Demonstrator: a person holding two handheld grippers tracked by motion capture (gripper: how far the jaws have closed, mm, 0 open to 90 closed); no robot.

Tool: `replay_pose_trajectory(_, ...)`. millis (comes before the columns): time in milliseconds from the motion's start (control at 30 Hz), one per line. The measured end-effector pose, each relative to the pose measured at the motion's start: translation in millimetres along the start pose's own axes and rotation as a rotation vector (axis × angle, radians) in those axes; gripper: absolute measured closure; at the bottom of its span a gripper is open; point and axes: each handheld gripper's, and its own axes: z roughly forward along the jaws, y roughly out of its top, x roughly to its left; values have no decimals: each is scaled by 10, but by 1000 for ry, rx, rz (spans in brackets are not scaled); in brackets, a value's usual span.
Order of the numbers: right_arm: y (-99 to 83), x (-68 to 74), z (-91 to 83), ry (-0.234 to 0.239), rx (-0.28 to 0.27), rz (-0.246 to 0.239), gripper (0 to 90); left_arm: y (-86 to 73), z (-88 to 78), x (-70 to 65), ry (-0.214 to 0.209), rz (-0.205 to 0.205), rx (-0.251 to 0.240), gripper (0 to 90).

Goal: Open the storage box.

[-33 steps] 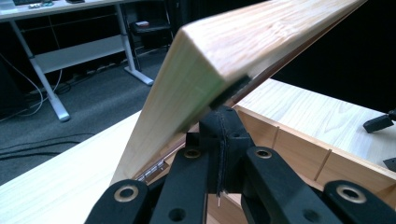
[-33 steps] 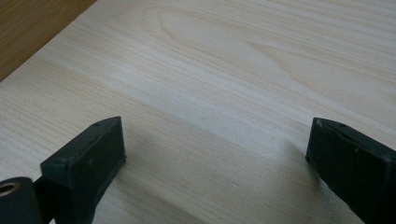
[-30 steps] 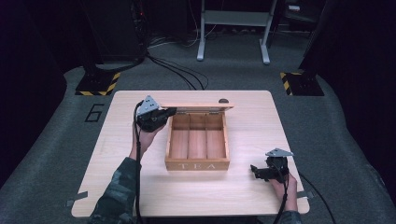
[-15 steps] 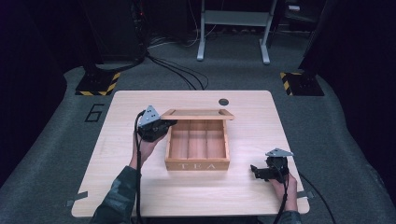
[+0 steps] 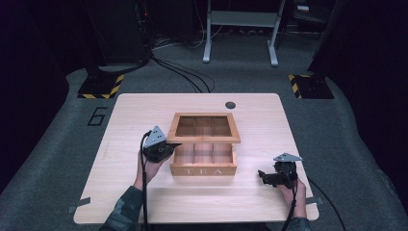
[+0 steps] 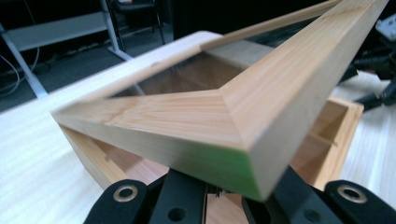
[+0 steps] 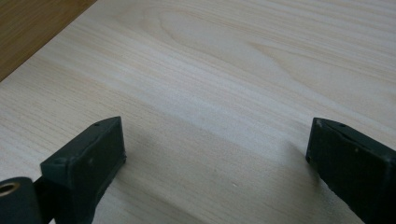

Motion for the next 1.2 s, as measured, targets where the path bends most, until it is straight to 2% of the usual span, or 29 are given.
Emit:
replay_pose_trajectory(233,0,0,0,0,0,0,41,-304,33,-42,2,-36,54,879)
replay_pose_trajectory(333,0,0,-1,0,1,0,41,-378,23,-48,-1,-43,67,878)
replay_pose_trajectory(367,1,2,0,-1,-1,3,41,-393,20,-53,-2,-54,66,877)
replay_pose_trajectory(467,0,0,0,0,0,1,41,-429,-8,-57,-2,-56,69,871)
replay_pose_trajectory(767,0,1,0,-2,-1,0,41,-482,-114,-145,-26,-43,68,841)
replay_pose_trajectory(900,1,0,0,0,1,1,41,-504,-208,-163,-14,-47,53,834)
replay_pose_trajectory(1200,2,2,1,-1,-1,4,40,-572,-433,-182,4,-49,52,814)
